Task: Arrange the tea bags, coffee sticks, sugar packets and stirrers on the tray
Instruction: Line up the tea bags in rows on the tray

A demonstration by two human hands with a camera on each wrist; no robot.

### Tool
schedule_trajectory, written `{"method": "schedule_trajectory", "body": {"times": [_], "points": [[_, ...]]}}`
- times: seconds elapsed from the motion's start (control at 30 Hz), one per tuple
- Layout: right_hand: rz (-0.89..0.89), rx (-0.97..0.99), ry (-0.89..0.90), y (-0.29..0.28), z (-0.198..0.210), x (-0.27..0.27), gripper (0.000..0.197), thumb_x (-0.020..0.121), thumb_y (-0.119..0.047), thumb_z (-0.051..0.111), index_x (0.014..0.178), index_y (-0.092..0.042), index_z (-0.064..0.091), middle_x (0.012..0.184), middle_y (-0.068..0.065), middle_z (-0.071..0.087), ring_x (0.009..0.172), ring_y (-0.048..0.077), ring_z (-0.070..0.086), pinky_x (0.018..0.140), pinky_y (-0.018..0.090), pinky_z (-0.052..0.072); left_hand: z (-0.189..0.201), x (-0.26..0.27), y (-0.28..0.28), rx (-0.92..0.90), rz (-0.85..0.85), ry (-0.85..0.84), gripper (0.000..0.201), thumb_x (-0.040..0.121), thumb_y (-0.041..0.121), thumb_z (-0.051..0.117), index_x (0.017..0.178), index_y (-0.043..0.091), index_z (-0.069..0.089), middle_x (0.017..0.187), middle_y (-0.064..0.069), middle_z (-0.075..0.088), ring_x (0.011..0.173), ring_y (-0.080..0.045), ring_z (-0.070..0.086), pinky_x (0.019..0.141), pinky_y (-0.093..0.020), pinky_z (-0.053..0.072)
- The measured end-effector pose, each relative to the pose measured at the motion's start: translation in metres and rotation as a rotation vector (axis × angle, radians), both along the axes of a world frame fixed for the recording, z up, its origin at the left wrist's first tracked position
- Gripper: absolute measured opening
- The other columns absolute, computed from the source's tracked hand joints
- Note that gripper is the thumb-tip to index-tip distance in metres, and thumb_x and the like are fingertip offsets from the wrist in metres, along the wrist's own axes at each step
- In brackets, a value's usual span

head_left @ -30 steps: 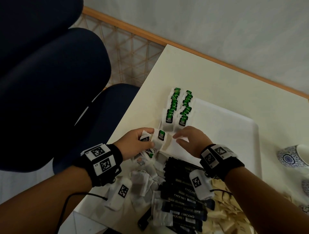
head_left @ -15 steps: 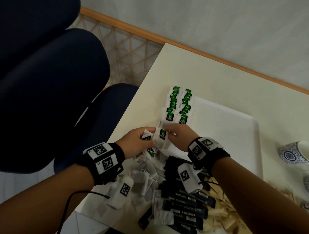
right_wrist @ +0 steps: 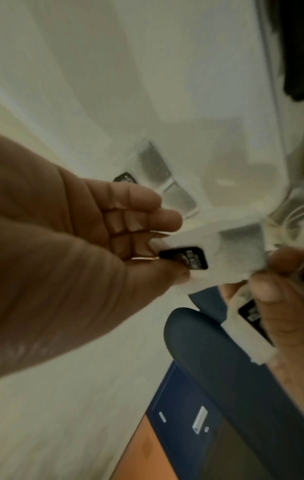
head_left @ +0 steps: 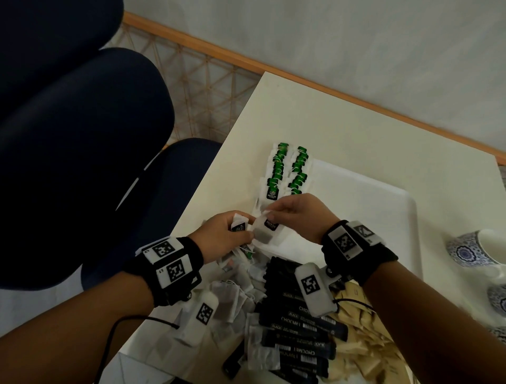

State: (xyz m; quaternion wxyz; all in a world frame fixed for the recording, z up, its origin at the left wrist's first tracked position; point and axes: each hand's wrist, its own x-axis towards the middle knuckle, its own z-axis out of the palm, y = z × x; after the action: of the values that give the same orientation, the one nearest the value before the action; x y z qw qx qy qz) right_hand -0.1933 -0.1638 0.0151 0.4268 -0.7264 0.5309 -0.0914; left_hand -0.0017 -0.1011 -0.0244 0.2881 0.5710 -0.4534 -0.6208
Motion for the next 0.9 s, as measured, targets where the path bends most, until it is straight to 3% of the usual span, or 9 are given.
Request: {"method": "schedule_trajectory", "body": {"times": [0.1,0.2,0.3,0.37,0.53,0.67,0.73,0.8,0.9], "points": [[-0.066,-0.042,-0.038,-0.005,-0.001,-0.003,0.01,0.088,-0.025,0.065,0.094,-0.026,0.073,0.086,-0.004,0.072,0.084,0.013,0.065,0.078,0.025,0.051,-0.001,0.003,0.003,0.078,0.027,0.023,0.018,0.09,0.012,0.063,0.107,0.015,0.063,0.084,-0.007,0.069,0.062,-0.013,0.064,0.053,-0.025,0.051],[-0.029,-0.056,0.024,-0.006,-0.005,-0.001,0.01,0.088,-0.029,0.065,0.094,-0.027,0.073,0.086,-0.004,0.072,0.084,0.013,0.065,0.078,0.026,0.052,0.0,0.007,0.005,0.118,0.03,0.019,0.017,0.09,0.012,0.059,0.106,0.013,0.063,0.079,-0.005,0.069,0.068,-0.018,0.063,0.063,-0.033,0.055],[0.012,-0.069,0.073,-0.011,-0.009,0.003,0.012,0.09,-0.029,0.063,0.097,-0.026,0.073,0.084,-0.006,0.07,0.078,0.007,0.063,0.077,0.023,0.051,0.004,0.009,0.007,0.17,0.043,0.057,0.017,0.09,0.009,0.055,0.106,0.009,0.062,0.075,-0.005,0.066,0.06,-0.017,0.06,0.043,-0.022,0.046],[0.061,-0.089,0.141,-0.017,-0.011,0.006,0.014,0.091,-0.029,0.062,0.099,-0.026,0.072,0.086,-0.008,0.068,0.074,0.003,0.059,0.074,0.022,0.049,0.005,0.011,0.008,0.207,0.051,0.089,0.021,0.089,0.006,0.055,0.109,0.008,0.062,0.076,-0.007,0.065,0.056,-0.018,0.057,0.039,-0.02,0.042],[0.121,-0.159,0.261,-0.035,-0.012,0.016,0.02,0.093,-0.027,0.057,0.106,-0.024,0.072,0.094,-0.006,0.067,0.081,0.008,0.056,0.072,0.021,0.041,0.008,0.012,0.011,0.262,0.058,0.138,0.044,0.066,0.015,0.061,0.109,0.009,0.064,0.084,-0.009,0.065,0.075,-0.024,0.061,0.072,-0.038,0.049],[0.114,-0.185,0.283,-0.043,-0.014,0.02,0.023,0.093,-0.025,0.056,0.112,-0.023,0.069,0.098,-0.004,0.067,0.091,0.013,0.06,0.076,0.022,0.042,0.008,0.011,0.011,0.326,0.062,0.174,0.022,0.086,0.008,0.05,0.103,0.01,0.063,0.081,-0.003,0.066,0.07,-0.018,0.061,0.061,-0.032,0.048],[0.08,-0.224,0.243,-0.041,-0.013,0.019,0.024,0.093,-0.024,0.056,0.115,-0.023,0.066,0.097,-0.005,0.063,0.09,0.014,0.059,0.076,0.023,0.041,0.01,0.011,0.01,0.382,0.092,0.219,0.026,0.092,0.011,0.041,0.104,0.01,0.063,0.077,-0.003,0.065,0.069,-0.019,0.059,0.061,-0.031,0.047],[0.027,-0.268,0.156,-0.035,-0.01,0.018,0.022,0.093,-0.023,0.056,0.113,-0.024,0.067,0.099,-0.006,0.061,0.084,0.008,0.056,0.075,0.021,0.042,0.01,0.011,0.01,0.416,0.104,0.271,0.031,0.092,0.018,0.038,0.105,0.009,0.064,0.079,-0.008,0.063,0.071,-0.022,0.057,0.063,-0.032,0.047],[0.029,-0.285,0.022,-0.016,-0.003,0.017,0.02,0.091,-0.018,0.058,0.104,-0.029,0.069,0.096,-0.011,0.061,0.078,-0.003,0.055,0.069,0.011,0.039,0.01,0.011,0.008,0.415,0.14,0.243,0.028,0.088,0.02,0.039,0.09,0.006,0.062,0.073,-0.013,0.058,0.061,-0.023,0.06,0.063,-0.035,0.048]]}}
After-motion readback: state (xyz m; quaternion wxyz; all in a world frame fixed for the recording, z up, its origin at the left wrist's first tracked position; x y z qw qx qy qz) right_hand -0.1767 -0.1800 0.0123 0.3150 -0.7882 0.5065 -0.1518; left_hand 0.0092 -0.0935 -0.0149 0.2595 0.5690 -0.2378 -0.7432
